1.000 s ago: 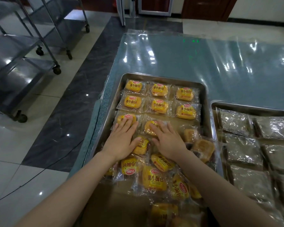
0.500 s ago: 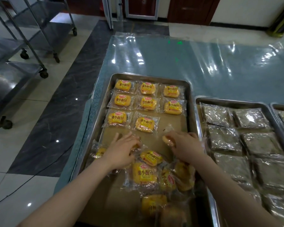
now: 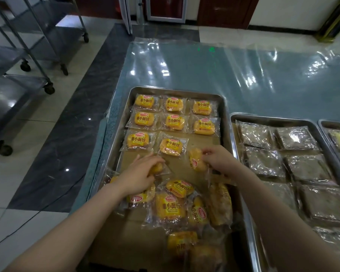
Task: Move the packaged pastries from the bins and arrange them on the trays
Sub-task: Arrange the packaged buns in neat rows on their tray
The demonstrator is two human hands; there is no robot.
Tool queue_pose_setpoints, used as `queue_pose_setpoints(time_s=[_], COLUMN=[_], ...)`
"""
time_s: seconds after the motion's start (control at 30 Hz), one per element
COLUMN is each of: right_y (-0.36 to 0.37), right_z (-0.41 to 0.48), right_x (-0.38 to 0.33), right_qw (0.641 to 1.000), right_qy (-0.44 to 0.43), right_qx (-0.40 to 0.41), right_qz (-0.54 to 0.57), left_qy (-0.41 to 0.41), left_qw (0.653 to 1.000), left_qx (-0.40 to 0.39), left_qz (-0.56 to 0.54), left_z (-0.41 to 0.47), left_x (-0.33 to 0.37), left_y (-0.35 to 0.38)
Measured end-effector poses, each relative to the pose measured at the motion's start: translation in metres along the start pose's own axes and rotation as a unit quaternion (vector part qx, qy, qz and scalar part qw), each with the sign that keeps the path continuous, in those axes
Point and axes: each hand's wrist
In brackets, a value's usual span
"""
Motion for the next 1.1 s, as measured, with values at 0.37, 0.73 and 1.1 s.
queue_pose_setpoints(time_s=[0.37, 0.73, 1.1], right_y=[0.0, 0.005, 0.025], right_z=[0.015, 0.017, 0.027], right_x=[0.002, 0.012, 0.005], right_qw=[0.986, 0.958, 0.929], right_qy=[0.081, -0.029, -0.064], right_qx=[0.086, 0.233, 0.148], right_qz=[-0.115, -0.166, -0.333], left_qy=[0.01, -0.012, -0.018], left_qw=[0.999, 0.992, 0.991], left_qx=[0.028, -0.012, -0.032], left_qz=[0.039, 0.124, 0.129], left_z=[0.024, 0.071, 0.067], left_x=[0.01, 0.017, 0.006], left_y=[-0.003, 0.007, 0.026])
Point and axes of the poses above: each hand's wrist, its own z-axis towards the middle knuckle, its own y-axis out of the palm, x = y × z, and after that the axes turned 3 degrees about -x, right-handed
